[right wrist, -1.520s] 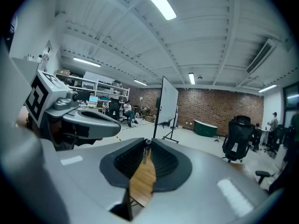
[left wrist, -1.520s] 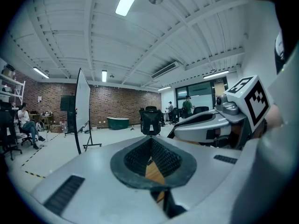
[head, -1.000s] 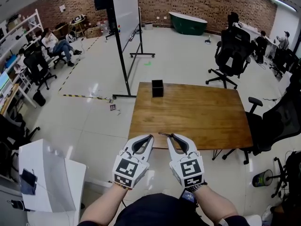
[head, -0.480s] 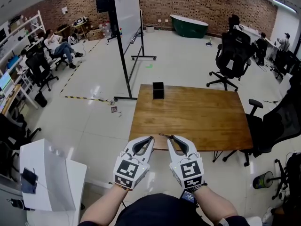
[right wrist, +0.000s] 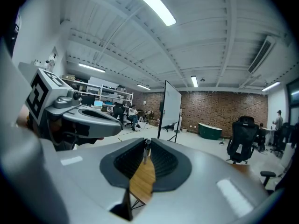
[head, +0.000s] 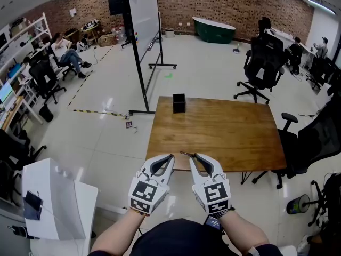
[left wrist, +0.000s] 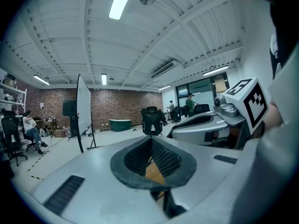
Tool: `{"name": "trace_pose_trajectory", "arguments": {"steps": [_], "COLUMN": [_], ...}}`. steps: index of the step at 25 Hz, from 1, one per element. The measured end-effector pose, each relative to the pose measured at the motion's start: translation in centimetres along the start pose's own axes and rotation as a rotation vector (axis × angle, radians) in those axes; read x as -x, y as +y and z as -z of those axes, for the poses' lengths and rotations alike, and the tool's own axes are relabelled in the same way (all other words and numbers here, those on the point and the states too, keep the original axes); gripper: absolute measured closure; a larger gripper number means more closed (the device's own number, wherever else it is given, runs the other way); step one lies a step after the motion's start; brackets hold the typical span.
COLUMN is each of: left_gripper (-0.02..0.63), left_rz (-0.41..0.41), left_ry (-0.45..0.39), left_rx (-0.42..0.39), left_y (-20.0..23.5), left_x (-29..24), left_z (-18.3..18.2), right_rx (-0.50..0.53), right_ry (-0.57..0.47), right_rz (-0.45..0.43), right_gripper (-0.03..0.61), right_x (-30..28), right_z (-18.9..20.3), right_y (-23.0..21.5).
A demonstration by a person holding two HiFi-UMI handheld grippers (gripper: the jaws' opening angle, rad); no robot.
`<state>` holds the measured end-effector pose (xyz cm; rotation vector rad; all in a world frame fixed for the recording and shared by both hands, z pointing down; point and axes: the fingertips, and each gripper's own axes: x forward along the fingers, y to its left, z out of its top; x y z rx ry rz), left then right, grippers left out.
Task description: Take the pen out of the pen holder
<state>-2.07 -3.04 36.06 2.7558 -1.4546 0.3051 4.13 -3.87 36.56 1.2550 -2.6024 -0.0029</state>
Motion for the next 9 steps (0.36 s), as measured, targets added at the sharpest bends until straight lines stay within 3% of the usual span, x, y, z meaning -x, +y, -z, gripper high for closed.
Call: {"name": "trace_pose_trajectory", "arguments": {"steps": [9], "left_gripper": [0.609], "left_rz": [0.0], "left_ry": [0.005], "left_rx": [0.0], "left_y": [0.08], "left_x": [-0.37], "left_z": [0.12], "right_rx": [0.0], "right_ry": [0.001], "right_rz": [-0.001], "right_gripper": [0.532], "right_x": [-0.22], "right_z": [0.06], "right_y": [-0.29]}}
